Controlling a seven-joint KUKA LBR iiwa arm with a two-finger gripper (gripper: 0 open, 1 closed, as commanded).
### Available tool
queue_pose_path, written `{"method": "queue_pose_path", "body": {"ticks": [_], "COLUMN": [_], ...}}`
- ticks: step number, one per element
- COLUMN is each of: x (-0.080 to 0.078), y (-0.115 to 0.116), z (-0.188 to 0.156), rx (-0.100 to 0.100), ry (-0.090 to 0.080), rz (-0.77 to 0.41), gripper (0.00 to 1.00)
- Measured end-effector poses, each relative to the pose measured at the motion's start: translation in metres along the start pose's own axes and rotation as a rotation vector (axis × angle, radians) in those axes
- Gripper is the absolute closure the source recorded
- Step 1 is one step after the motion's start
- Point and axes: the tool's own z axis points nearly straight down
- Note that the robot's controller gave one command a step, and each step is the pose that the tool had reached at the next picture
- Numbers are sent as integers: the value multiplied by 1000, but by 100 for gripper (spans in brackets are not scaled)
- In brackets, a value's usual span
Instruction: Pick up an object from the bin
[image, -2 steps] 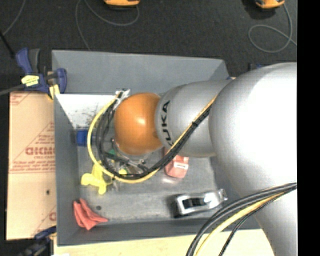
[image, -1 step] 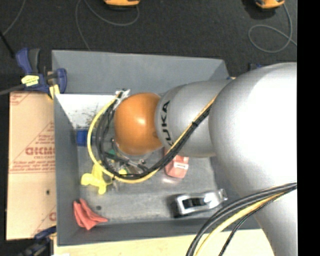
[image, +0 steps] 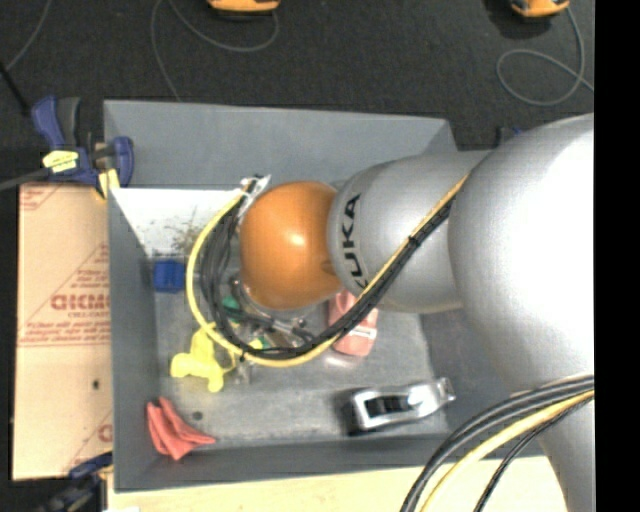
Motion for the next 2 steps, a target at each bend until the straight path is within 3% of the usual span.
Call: {"method": "queue_pose_path", "body": {"ticks": [1,2], "x": [-2,-15], "y": [7,13], "z": [-51,-93], "rx": [1,2], "ry": [-2,-4], "rz": [-174,-287], "gripper": [100,100]}}
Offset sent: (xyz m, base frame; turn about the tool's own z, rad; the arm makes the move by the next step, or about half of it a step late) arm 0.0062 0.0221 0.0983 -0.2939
